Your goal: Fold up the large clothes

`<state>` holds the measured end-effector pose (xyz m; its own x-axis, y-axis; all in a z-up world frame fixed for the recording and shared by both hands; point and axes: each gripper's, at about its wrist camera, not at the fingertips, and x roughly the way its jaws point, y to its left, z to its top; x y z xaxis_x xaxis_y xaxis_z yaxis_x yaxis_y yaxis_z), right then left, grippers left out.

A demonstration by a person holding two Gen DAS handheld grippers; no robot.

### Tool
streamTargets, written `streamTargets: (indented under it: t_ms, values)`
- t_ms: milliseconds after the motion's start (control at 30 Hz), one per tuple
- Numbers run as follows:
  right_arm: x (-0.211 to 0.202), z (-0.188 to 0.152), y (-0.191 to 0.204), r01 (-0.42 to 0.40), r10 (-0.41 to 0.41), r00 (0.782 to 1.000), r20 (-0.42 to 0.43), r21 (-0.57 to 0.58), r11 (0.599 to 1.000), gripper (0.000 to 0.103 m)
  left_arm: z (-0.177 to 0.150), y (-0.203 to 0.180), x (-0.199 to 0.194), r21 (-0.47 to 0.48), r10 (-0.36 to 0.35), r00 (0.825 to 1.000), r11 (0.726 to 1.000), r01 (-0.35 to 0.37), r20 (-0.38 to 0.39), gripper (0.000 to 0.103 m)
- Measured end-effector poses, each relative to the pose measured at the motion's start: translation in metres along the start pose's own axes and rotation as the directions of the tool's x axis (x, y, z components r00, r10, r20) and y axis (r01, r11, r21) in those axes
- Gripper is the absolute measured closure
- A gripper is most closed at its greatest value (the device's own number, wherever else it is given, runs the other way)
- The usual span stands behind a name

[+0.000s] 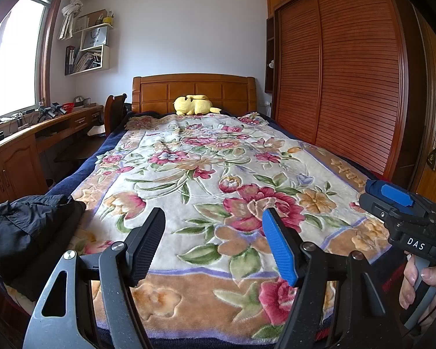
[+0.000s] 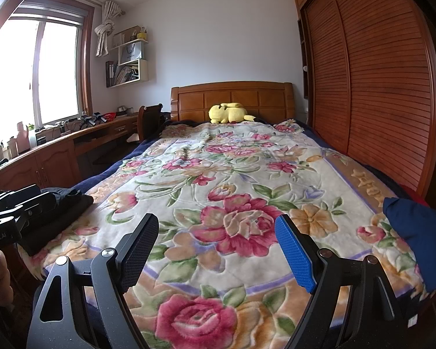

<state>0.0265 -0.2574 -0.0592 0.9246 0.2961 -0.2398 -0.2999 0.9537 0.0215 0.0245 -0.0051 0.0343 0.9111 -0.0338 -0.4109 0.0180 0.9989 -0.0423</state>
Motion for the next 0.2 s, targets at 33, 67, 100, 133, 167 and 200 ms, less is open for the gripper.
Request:
streamTargets:
  t_ms: [33, 67, 100, 133, 167, 200]
  values:
    - [-0.0001, 0.0000, 0.0000, 0.000, 0.000, 1.000, 0.000, 0.000, 1.000, 0.019, -0.0001, -0.0001, 0.0000, 0.000, 0.000, 1.000, 1.000, 0.000, 0.000, 0.033]
    - [-0.0002, -0.0004, 0.0002, 0.001, -0.001, 1.000, 0.000, 0.001, 1.000, 0.019, -0.0002, -0.0001, -0.0001, 0.001, 0.000, 1.000, 1.000, 0.000, 0.000, 0.033]
    - [-0.0004, 0.0000, 0.0006, -0.001, 0.001, 1.000, 0.000, 0.002, 1.000, 0.019, -0.0002, -0.0002, 0.0000, 0.001, 0.000, 1.000, 1.000, 0.000, -0.001, 0.033]
    - [-0.0003, -0.0003, 0.0006, 0.000, 0.000, 1.000, 0.000, 0.002, 1.000, 0.019, -0.0004, 0.0000, -0.0004, 0.001, 0.000, 1.000, 1.000, 0.000, -0.001, 0.033]
    - [-0.0004, -0.0003, 0.0006, 0.000, 0.000, 1.000, 0.001, 0.002, 1.000, 0.019, -0.0003, -0.0002, -0.0002, 0.000, 0.000, 1.000, 1.000, 0.000, 0.000, 0.033]
    - [-0.0006, -0.0002, 0.0011, -0.001, 0.001, 1.000, 0.001, 0.003, 1.000, 0.019, -0.0003, -0.0003, -0.0001, -0.001, -0.001, 1.000, 1.000, 0.001, 0.000, 0.033]
